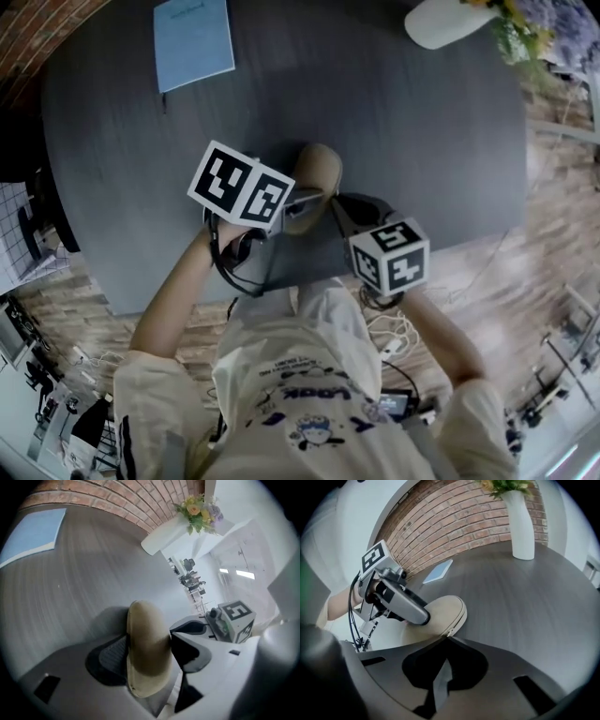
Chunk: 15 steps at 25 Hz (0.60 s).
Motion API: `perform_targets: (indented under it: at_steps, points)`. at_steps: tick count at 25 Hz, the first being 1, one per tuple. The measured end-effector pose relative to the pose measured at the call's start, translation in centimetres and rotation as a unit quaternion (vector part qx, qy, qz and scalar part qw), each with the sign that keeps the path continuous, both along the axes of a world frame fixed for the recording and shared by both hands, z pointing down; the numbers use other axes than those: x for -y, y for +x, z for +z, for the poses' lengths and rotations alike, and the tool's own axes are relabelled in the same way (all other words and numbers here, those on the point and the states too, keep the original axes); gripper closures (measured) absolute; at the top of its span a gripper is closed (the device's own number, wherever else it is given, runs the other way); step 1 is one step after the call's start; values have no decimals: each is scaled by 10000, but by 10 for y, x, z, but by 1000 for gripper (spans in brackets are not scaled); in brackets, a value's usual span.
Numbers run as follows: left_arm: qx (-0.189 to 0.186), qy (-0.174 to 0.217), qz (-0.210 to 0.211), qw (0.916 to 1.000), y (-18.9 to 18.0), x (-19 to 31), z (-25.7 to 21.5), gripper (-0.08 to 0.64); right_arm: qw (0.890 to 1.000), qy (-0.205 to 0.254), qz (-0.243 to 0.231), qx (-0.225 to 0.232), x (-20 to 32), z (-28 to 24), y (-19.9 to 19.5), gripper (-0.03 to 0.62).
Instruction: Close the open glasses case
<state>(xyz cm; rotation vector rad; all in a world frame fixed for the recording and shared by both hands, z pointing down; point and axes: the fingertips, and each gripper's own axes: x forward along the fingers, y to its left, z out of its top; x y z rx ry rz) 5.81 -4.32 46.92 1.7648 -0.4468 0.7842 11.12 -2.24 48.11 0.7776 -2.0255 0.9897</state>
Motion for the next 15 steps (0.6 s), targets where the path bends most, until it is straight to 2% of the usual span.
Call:
perform_targets:
  at_steps: [6,15]
  points:
    - [237,18,141,9996,-2,2,0,290,9985,467,-51,-275,18,1,11,591]
    - [524,238,235,9981,-2,1,-2,288,9972,675,-166,-275,36,2,12,592]
